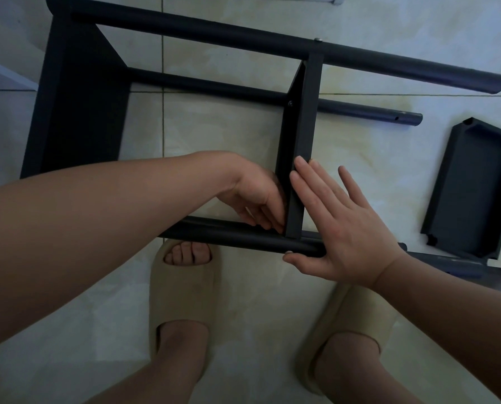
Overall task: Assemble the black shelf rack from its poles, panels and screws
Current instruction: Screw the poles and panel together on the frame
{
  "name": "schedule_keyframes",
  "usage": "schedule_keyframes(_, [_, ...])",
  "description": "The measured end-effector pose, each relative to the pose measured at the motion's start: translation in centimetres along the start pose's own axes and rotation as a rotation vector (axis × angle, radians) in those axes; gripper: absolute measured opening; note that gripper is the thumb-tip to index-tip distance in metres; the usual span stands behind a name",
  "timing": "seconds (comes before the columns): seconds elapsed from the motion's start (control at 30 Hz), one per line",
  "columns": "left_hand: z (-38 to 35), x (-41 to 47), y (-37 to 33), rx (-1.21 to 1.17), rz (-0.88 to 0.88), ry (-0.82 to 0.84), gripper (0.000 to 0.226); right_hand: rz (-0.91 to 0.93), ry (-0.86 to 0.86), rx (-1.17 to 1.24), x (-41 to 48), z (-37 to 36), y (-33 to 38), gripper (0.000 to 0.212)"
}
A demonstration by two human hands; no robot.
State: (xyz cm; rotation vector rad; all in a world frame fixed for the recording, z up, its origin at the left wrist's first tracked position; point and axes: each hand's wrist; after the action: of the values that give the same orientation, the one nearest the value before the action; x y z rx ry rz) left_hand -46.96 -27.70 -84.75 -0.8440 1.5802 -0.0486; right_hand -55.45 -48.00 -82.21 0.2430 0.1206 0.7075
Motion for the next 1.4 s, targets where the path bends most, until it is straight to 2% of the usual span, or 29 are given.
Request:
schedule_keyframes(0.4, [-0.29, -0.20, 0.01, 0.017, -0.006, -0.032, 0.009, -0.004, -0.001, 0.015, 0.05, 0.12, 0.01, 0.103])
schedule_keyframes(1.0, [-0.07, -0.22, 0.12, -0.027, 0.028, 0.023, 0.013, -0.006, -0.003, 0.006, 0.04, 0.11, -0.02, 0.104])
schedule_keyframes(1.17, [-0.57, 0.05, 0.29, -0.021, 0.021, -0.026, 0.011, -0.012, 0.004, 0.011, 0.09, 0.13, 0.07, 0.103])
schedule_keyframes(1.4, [-0.18, -0.13, 0.15, -0.051, 0.001, 0.015, 0.015, -0.013, 0.001, 0.011, 0.08, 0.13, 0.05, 0.104])
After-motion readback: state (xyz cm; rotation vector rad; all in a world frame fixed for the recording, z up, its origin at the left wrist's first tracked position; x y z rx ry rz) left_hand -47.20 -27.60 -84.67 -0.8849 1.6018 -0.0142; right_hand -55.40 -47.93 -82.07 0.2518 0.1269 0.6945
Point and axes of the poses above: each hand's wrist, its own x-axis towards the middle knuckle, its own z-axis out of the back of the hand, y = z × x, and after that the axes turned 3 degrees about -y, right-handed
